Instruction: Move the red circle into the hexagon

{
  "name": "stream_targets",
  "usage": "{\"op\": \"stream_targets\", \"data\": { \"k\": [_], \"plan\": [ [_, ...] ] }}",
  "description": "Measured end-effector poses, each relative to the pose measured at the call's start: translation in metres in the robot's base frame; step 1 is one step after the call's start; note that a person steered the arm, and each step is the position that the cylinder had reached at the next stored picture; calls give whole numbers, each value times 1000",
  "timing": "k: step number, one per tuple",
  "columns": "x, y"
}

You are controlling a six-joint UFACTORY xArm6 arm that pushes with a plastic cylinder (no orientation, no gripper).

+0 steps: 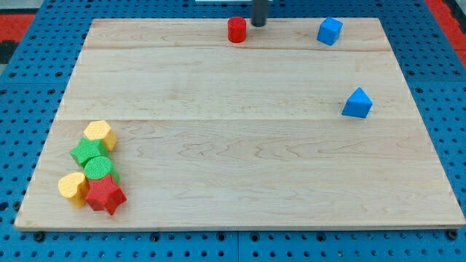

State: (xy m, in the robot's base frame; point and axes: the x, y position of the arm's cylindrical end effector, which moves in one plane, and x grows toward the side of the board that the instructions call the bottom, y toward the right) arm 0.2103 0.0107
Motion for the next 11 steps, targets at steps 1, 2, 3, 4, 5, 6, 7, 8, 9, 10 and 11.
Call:
{"op": "stream_targets", "data": {
  "k": [1, 2, 3, 4, 5, 6, 7, 8, 9, 10, 11],
  "plan": [
    [67, -77],
    [83, -99],
    [82, -99],
    [82, -99],
    [77, -99],
    [49, -100],
    [80, -135],
    [97, -162],
    [82, -183],
    [108, -164],
    [135, -210]
  ]
}}
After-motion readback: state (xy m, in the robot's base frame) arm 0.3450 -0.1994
